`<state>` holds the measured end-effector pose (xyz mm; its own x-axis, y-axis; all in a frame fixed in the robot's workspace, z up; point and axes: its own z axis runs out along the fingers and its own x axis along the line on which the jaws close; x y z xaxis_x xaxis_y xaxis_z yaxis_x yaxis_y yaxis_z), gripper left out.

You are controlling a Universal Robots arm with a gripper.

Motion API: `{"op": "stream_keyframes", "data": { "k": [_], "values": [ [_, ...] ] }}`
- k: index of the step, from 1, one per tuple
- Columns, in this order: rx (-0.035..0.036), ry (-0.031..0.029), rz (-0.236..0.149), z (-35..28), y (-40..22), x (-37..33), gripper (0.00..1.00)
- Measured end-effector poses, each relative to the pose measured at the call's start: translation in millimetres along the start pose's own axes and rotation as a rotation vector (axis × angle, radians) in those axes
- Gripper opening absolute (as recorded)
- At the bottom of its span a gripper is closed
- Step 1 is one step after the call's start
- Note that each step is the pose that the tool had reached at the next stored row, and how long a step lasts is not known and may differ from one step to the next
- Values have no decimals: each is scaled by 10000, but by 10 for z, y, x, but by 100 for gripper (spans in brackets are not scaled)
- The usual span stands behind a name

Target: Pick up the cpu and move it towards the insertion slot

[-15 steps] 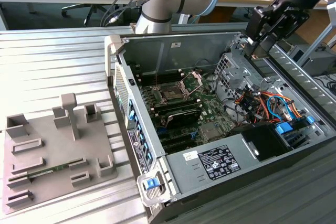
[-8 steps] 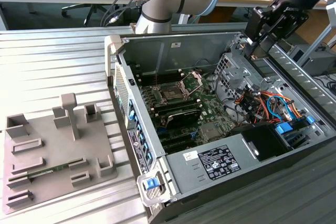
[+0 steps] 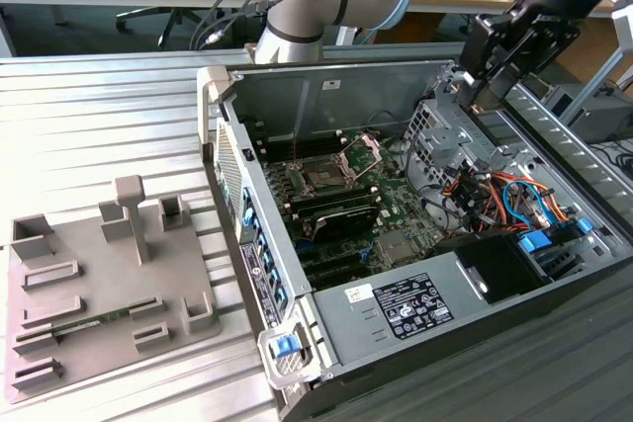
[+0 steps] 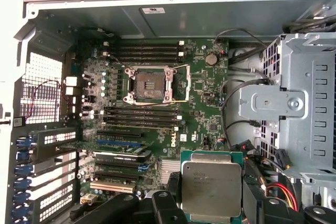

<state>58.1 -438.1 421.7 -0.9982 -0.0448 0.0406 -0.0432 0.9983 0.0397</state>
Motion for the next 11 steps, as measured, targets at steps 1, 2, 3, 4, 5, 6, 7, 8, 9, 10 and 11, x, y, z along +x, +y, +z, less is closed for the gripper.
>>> {"op": "stream_keyframes", "data": {
  "k": [1,2,3,4,5,6,7,8,9,10,11],
  "values": [
    [0,0,1,2,0,2,55],
    [1,0,0,3,0,5,55],
    [1,1,0,5,0,6,55],
    [1,0,0,8,0,9,55],
    [1,0,0,11,0,12,55],
    [1,0,0,13,0,15,55],
    [1,0,1,17,0,19,55],
    [1,0,1,18,0,20,55],
    [1,0,0,20,0,22,55],
    [1,0,0,22,0,25,55],
    [1,0,0,24,0,26,55]
  ]
}}
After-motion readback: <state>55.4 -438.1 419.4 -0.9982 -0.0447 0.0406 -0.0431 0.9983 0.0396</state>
